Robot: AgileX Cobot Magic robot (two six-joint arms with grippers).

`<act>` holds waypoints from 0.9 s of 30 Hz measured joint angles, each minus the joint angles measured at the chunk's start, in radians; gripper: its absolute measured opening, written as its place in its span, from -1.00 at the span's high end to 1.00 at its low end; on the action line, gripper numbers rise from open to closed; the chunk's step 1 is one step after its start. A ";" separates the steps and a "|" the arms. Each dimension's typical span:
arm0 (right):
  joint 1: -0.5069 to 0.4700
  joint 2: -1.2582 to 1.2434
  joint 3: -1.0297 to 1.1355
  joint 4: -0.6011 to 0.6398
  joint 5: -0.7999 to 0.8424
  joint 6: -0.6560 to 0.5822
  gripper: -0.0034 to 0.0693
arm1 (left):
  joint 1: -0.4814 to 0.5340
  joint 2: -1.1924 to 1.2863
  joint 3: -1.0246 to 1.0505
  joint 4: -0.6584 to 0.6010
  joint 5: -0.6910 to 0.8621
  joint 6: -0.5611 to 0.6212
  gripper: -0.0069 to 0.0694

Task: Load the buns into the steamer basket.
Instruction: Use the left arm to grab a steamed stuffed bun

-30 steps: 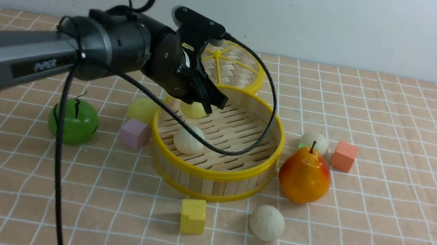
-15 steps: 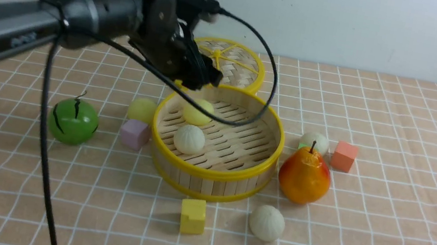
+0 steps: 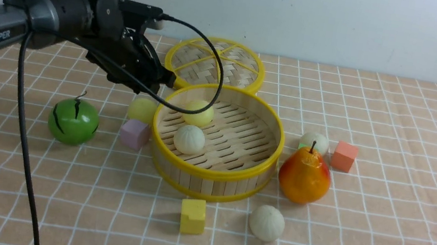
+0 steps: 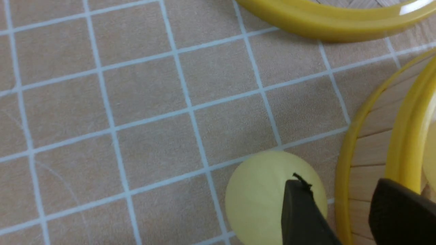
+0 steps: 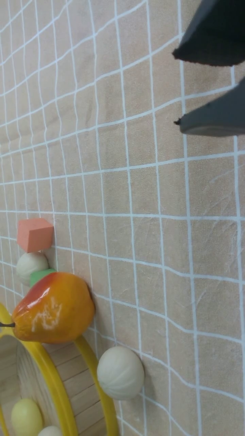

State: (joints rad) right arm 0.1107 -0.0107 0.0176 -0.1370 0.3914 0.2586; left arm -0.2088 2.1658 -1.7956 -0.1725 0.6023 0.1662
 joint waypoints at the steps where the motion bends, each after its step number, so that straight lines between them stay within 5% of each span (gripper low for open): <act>1: 0.000 0.000 0.000 0.000 0.000 0.000 0.25 | 0.000 0.001 0.000 0.000 -0.002 0.000 0.07; 21: 0.000 0.000 0.000 0.000 0.000 0.000 0.25 | 0.002 0.092 0.000 0.055 -0.118 0.013 0.12; 27: 0.000 0.000 0.000 0.000 0.000 0.000 0.25 | 0.002 0.092 0.000 0.057 -0.118 -0.003 0.83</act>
State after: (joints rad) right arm 0.1107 -0.0107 0.0176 -0.1370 0.3914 0.2586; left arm -0.2068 2.2580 -1.7956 -0.1156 0.4842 0.1634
